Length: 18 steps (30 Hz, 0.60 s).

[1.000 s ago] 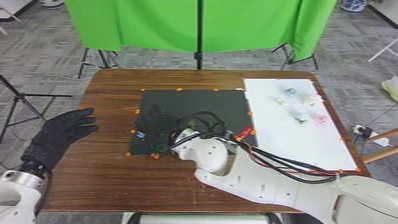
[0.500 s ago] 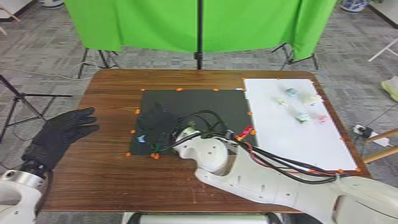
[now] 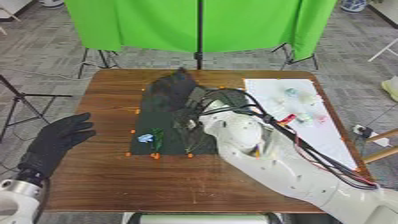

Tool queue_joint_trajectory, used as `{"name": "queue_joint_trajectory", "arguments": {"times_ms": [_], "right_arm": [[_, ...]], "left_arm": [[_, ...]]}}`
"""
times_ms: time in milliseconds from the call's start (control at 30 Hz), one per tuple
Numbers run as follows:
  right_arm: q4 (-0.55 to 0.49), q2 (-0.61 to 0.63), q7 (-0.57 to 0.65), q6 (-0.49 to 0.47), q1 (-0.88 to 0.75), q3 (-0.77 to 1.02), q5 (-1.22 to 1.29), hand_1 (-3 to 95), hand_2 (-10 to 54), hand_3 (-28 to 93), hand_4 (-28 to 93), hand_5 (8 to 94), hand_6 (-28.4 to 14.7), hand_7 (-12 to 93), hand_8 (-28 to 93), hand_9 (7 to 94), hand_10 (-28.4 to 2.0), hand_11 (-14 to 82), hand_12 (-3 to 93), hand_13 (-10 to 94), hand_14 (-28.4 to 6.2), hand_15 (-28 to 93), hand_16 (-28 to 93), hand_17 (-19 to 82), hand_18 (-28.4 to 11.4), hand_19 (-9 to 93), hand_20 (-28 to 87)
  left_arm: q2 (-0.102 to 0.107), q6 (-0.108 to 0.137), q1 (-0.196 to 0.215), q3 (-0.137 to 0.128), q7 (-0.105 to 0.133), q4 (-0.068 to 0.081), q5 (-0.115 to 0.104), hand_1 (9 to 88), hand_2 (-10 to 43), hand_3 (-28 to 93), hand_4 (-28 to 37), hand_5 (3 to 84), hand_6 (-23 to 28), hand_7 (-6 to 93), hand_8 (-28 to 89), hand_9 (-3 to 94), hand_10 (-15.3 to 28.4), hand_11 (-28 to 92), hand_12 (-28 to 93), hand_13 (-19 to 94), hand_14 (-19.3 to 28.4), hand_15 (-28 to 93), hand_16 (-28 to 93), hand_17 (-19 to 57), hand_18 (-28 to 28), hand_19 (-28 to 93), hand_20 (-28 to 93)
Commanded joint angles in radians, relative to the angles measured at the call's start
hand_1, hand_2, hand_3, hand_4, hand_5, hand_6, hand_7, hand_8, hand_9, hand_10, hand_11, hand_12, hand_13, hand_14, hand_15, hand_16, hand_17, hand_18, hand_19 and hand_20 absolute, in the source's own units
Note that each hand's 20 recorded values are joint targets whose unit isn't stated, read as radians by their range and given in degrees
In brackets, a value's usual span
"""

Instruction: Arrange flowers

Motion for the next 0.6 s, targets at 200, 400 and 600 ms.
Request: {"name": "queue_joint_trajectory", "arguments": {"times_ms": [200, 400, 600], "right_arm": [[-0.002, 0.467, 0.219, -0.040, -0.219, 0.254, 0.026, 25.8, -9.5, 91, -28, 34.8, -2.8, 39, -22, 35.4, -9.6, 38.4, 18.8, 35, -7.5, 52, 12, 17, -17.0, 63, 38], [-0.038, 0.546, 0.255, -0.061, -0.368, 0.370, 0.023, 25.4, -9.5, 90, -28, 35.7, -2.7, 39, -22, 38.6, -9.5, 40.6, 18.9, 40, -6.8, 50, 13, 15, -17.7, 61, 33], [-0.051, 0.567, 0.271, -0.090, -0.467, 0.464, 0.032, 25.5, -9.5, 90, -28, 37.8, -2.6, 38, -22, 41.0, -9.5, 42.1, 18.9, 43, -5.9, 52, 14, 16, -17.8, 64, 34]], "left_arm": [[-0.032, -0.002, 0.039, 0.003, 0.001, -0.005, 0.009, 27.3, 5.0, 73, -27.7, 41.0, 6.1, 23.7, -12, 37.5, 15.3, 30, 15, 30, 18.1, 48, -6, -6.8, 24.1, 60, -3], [-0.033, -0.004, 0.035, 0.010, 0.000, -0.003, 0.010, 27.3, 5.0, 72, -27.7, 41.0, 6.1, 23.7, -12, 37.7, 15.3, 29, 15, 30, 18.1, 48, -6, -6.8, 24.1, 60, -3], [-0.027, -0.004, 0.030, 0.011, -0.005, 0.000, 0.010, 27.3, 5.0, 73, -27.6, 40.9, 6.1, 23.9, -12, 37.6, 15.3, 29, 15, 30, 18.2, 48, -6, -6.8, 24.0, 60, -3]]}}
